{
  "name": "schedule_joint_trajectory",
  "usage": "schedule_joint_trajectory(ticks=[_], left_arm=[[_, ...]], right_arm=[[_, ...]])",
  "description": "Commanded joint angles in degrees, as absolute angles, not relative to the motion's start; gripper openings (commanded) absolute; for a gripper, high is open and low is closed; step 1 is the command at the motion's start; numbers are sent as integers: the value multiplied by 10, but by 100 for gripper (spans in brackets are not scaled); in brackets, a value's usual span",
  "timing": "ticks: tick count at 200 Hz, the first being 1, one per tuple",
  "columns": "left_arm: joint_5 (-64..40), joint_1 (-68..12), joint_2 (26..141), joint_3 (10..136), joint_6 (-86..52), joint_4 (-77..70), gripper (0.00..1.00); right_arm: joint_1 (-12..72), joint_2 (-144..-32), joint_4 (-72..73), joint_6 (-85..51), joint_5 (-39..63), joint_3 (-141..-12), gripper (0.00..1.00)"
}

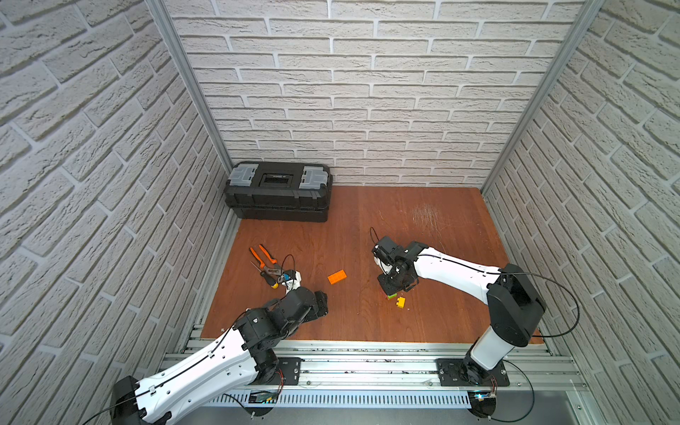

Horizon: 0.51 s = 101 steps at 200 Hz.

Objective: Assemble a carrot with lego
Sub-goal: Assemble the lego brick with the lego brick.

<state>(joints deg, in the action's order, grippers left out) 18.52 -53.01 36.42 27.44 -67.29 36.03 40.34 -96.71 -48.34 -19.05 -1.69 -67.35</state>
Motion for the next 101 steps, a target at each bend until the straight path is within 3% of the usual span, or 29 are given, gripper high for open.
schedule_joint_trajectory(ticks=[1, 101], left_arm=[[185, -533, 360, 267, -676, 355, 98], [185, -533, 361, 266, -677, 355, 98]], right_arm=[[407, -979, -475, -186, -21, -672, 2], [407, -1002, -478, -179, -26, -685, 2]])
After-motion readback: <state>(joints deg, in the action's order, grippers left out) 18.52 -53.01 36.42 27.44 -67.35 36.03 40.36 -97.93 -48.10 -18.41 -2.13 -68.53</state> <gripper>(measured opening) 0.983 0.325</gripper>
